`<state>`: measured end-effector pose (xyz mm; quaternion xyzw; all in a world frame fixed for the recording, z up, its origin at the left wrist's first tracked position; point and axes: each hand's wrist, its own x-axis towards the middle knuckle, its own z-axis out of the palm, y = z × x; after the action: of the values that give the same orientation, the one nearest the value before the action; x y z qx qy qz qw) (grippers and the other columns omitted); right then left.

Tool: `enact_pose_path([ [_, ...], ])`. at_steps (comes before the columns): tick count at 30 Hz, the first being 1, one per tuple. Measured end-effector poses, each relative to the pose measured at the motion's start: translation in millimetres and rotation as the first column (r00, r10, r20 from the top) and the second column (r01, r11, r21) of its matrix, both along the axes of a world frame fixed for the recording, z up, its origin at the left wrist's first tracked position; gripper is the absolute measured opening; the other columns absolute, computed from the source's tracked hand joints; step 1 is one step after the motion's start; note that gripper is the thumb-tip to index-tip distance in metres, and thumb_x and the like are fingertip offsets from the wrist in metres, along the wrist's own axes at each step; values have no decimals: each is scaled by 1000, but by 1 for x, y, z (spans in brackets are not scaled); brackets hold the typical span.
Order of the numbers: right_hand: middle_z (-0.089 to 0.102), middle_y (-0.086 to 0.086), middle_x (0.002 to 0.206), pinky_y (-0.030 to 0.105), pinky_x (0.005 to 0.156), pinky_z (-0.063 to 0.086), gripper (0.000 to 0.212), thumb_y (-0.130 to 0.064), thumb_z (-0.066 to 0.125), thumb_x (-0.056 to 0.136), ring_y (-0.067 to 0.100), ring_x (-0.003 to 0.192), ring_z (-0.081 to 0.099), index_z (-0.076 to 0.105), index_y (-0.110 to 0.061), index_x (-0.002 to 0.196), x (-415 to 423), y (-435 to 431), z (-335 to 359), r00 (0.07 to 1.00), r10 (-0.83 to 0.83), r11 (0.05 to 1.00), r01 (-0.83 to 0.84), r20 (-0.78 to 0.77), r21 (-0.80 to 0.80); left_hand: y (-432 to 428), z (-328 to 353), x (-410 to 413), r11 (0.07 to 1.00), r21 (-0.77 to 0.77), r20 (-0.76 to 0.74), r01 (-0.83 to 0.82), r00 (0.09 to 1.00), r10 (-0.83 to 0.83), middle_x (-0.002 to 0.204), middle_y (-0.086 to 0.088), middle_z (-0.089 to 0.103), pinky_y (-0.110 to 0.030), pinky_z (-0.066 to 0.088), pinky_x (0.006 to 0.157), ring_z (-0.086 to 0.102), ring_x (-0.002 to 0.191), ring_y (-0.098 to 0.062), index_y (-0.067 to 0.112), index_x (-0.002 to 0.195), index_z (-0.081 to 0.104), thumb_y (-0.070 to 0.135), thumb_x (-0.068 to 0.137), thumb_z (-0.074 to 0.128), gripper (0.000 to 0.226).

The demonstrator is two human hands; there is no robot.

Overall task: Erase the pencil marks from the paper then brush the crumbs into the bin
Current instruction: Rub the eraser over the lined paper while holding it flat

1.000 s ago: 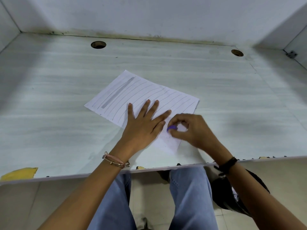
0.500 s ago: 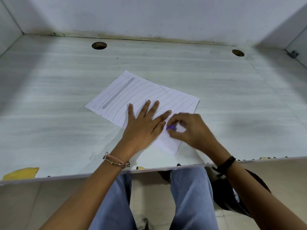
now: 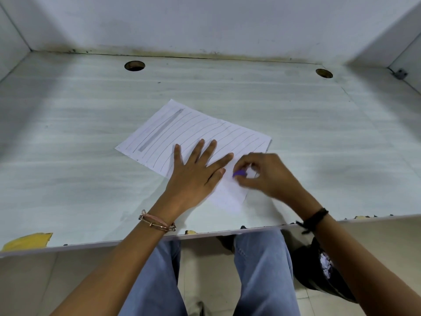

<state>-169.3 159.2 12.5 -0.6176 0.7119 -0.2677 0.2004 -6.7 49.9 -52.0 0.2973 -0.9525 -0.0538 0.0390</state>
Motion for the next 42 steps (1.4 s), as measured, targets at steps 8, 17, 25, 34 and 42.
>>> enact_pose_path([
  [8, 69, -6, 77, 8, 68, 38, 12, -10, 76, 72, 3, 71, 58, 72, -17, 80, 24, 13, 0, 982, 181, 978, -186, 54, 93, 0, 1, 1, 1000, -7, 10, 6, 1000, -6, 162, 5, -14, -66, -10, 110, -18, 148, -21, 51, 148, -11, 56, 85, -17, 63],
  [17, 67, -6, 76, 8, 68, 39, 10, -9, 74, 72, 5, 71, 58, 71, -14, 79, 28, 14, 1, 979, 193, 977, -198, 58, 85, 0, 2, 1, 1000, 15, 6, 6, 1000, -6, 162, 6, -15, -66, -11, 111, -20, 148, -19, 52, 147, -11, 57, 85, -17, 62],
  [25, 65, -7, 75, 9, 64, 36, 10, -10, 73, 73, -1, 69, 54, 70, -16, 80, 15, 6, -1, 996, 85, 996, -86, -27, -17, -1, 0, 0, 1000, 10, -2, -8, 1000, 8, 162, 7, -13, -66, -11, 111, -18, 148, -19, 53, 147, -11, 57, 88, -14, 59],
  [34, 65, -6, 73, 7, 62, 35, 11, -6, 74, 71, -3, 67, 55, 71, -14, 79, 5, 0, -3, 1000, -21, 995, 19, -11, -101, -2, 0, 0, 1000, 9, 3, -9, 1000, 9, 162, 6, -14, -66, -10, 111, -18, 148, -20, 53, 147, -12, 57, 86, -17, 61],
  [42, 65, -3, 74, 5, 61, 36, 11, -3, 74, 73, -6, 65, 54, 72, -10, 81, -2, -1, 2, 1000, 10, 998, -8, 21, -59, 0, 0, 0, 1000, 30, -11, -9, 1000, 10, 162, 8, -14, -66, -9, 112, -18, 148, -18, 54, 147, -10, 57, 86, -16, 60],
])
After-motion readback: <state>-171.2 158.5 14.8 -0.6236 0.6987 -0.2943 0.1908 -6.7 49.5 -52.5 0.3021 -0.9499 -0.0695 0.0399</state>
